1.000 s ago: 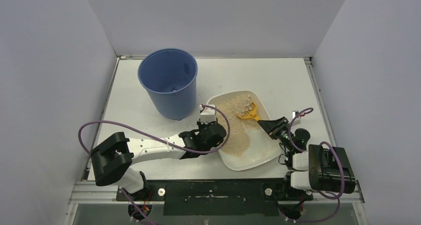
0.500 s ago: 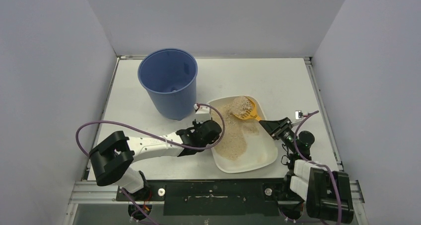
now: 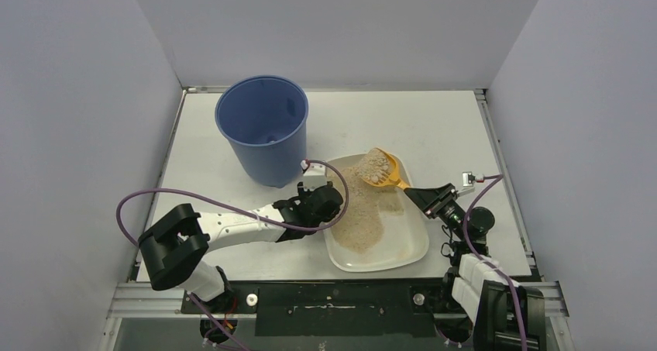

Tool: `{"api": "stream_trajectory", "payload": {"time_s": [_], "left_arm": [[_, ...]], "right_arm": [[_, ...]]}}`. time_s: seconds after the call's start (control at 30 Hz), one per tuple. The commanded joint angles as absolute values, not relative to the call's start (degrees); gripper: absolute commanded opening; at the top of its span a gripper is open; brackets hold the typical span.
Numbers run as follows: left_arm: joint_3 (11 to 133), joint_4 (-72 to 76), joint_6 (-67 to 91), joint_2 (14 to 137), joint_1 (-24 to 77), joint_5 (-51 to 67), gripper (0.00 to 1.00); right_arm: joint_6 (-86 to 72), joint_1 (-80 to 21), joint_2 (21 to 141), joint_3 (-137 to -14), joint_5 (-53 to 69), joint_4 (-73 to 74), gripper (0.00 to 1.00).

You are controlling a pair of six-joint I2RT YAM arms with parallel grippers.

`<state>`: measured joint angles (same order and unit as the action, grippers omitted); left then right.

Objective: Clean the litter box

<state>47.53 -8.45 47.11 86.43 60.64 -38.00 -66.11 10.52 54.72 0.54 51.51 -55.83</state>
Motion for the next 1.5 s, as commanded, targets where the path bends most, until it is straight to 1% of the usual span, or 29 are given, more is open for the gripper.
{"api": "stream_trajectory", "payload": {"time_s": [0.0, 0.1, 0.17, 0.37, 0.5, 0.63, 0.7, 0.77, 0.83, 0.9, 0.93, 1.0, 1.07, 1.1, 1.17, 1.2, 1.27, 1.33, 1.37, 1.4, 1.43, 1.47], "left_arm": [[50.31, -6.76, 45.49, 86.39, 60.22, -37.76, 0.45], [51.52, -8.02, 44.62, 86.08, 60.15, -37.88, 0.53], [52.72, -8.99, 43.84, 85.4, 59.99, -37.63, 0.56], [59.72, -15.9, 40.28, 82.9, 59.68, -34.43, 0.61], [64.96, -20.96, 37.28, 81.61, 59.68, -30.23, 0.64], [69.16, -25.91, 34.49, 78.33, 59.6, -25.83, 0.67], [71.08, -27.88, 33.39, 76.56, 59.59, -24.16, 0.71], [72.48, -29.66, 32.3, 74.76, 59.55, -23.07, 0.73], [73.65, -30.86, 31.44, 73.11, 59.38, -22.01, 0.74], [74.75, -31.52, 30.95, 71.63, 59.2, -21.75, 0.75], [75.12, -31.55, 30.47, 70.95, 59.18, -21.6, 0.75], [75.48, -31.2, 29.34, 69.66, 59.0, -21.08, 0.77], [75.9, -30.87, 28.27, 68.73, 58.85, -20.39, 0.78], [76.04, -30.85, 27.91, 68.56, 58.81, -20.16, 0.79], [75.75, -30.64, 26.97, 68.18, 58.67, -19.85, 0.79], [75.62, -30.47, 26.85, 68.17, 58.59, -19.75, 0.8], [75.23, -30.15, 26.53, 68.0, 58.45, -19.03, 0.8], [74.64, -29.86, 26.11, 67.84, 58.29, -18.48, 0.8], [74.23, -29.64, 25.98, 67.72, 58.21, -18.43, 0.8], [73.92, -29.37, 25.75, 67.56, 58.08, -18.37, 0.8], [73.76, -29.32, 25.67, 67.39, 57.98, -18.23, 0.8], [73.7, -29.42, 25.54, 67.22, 57.93, -18.13, 0.8]], "right_arm": [[-70.57, 10.9, 52.39, 9.71, 54.62, -62.96, 0.0], [-72.89, 10.9, 51.55, 9.61, 55.62, -63.68, 0.0], [-74.52, 10.9, 51.06, 9.46, 56.6, -64.24, 0.0], [-81.39, 10.94, 48.97, 9.7, 59.26, -67.2, 0.0], [-84.2, 9.42, 44.95, 9.66, 58.75, -64.98, 0.0], [-84.24, 10.4, 39.98, 9.83, 58.38, -57.38, 0.0], [-86.18, 8.78, 39.02, 9.53, 58.85, -59.86, 0.0], [-85.56, 9.87, 38.96, 8.73, 60.04, -57.78, 0.0], [-87.38, 10.61, 39.54, 9.69, 58.27, -57.67, 0.0], [-89.58, 7.69, 40.26, 9.18, 58.1, -62.54, 0.0], [-89.27, 7.56, 40.51, 8.45, 58.97, -61.38, 0.0], [-89.75, 9.88, 41.18, 9.29, 58.61, -60.2, 0.0], [-92.59, 7.09, 41.54, 9.69, 57.29, -64.17, 0.0], [-93.13, 5.68, 41.23, 9.25, 57.37, -64.13, 0.0], [-91.13, 7.44, 40.59, 8.25, 58.73, -58.68, 0.0], [-92.93, 8.86, 40.29, 9.44, 57.87, -58.28, 0.0], [-95.24, 5.74, 38.87, 9.07, 56.85, -61.36, 0.0], [-91.89, 4.98, 36.41, 7.37, 57.06, -53.82, 0.0], [-87.61, 7.07, 35.44, 5.88, 57.68, -45.74, 0.0], [-87.24, 9.17, 35.03, 6.26, 57.87, -44.42, 0.0], [-92.09, 9.23, 35.13, 8.45, 57.39, -51.95, 0.0], [-95.93, 7.71, 35.42, 9.43, 57.25, -56.28, 0.0]]}}
